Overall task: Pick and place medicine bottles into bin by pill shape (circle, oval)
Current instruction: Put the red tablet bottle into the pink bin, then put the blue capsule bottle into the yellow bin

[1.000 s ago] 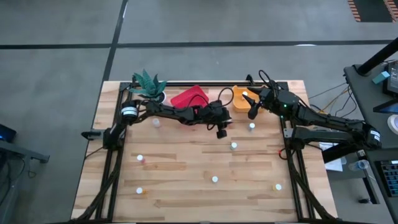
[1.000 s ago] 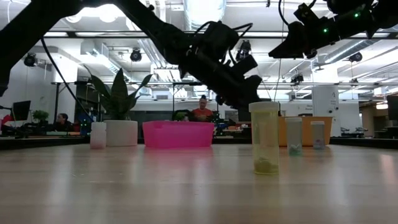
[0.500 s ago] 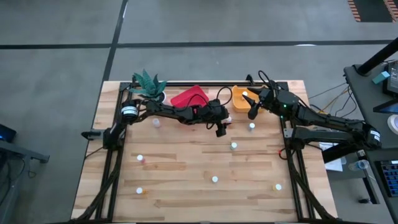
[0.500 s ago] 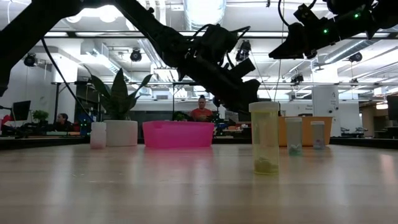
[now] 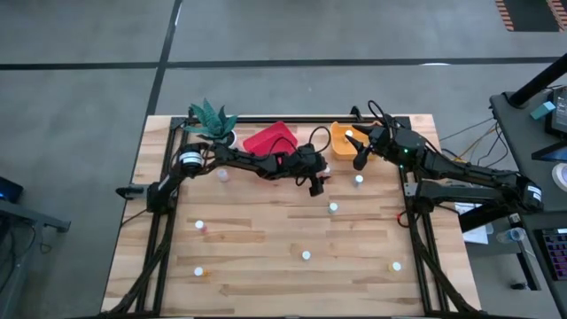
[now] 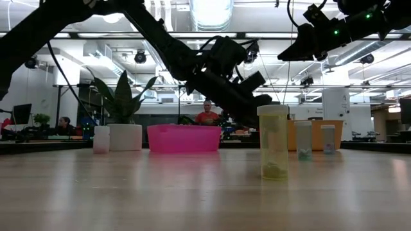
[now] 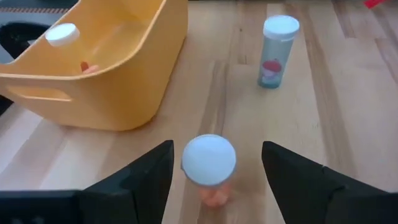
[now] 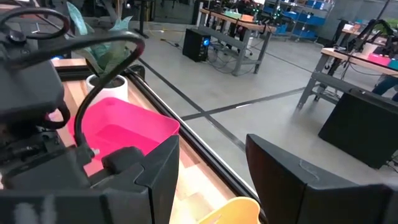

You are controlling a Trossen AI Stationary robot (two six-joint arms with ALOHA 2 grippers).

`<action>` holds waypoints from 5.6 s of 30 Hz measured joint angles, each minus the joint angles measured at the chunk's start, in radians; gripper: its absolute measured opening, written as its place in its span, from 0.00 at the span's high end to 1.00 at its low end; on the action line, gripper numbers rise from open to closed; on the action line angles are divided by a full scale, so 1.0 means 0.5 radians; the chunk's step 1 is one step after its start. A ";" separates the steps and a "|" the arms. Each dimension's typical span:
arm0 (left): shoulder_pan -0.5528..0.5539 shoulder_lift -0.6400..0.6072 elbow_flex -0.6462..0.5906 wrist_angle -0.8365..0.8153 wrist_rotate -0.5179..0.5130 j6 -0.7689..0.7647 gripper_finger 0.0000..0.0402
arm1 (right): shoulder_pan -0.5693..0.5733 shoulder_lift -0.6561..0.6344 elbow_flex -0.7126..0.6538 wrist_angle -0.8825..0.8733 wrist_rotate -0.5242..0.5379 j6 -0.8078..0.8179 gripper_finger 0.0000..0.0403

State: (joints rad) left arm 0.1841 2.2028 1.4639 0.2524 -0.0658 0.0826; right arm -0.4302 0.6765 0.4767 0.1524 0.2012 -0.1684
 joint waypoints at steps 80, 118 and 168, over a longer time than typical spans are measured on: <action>0.352 -0.981 -1.278 0.041 -1.171 -0.677 0.74 | 0.000 0.092 0.000 -0.008 0.001 -0.012 0.56; 0.236 -1.417 -1.279 0.038 -1.187 -0.473 0.67 | 0.010 0.086 0.000 -0.060 -0.145 0.234 0.56; -1.211 -1.609 -1.293 0.196 -1.161 -1.064 0.67 | 1.750 0.313 0.488 -2.005 0.758 2.305 0.56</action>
State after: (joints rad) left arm -0.4212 1.3983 0.8175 0.3505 -0.6463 -0.4493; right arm 0.4449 0.8330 0.7206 -0.8501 0.5804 0.9843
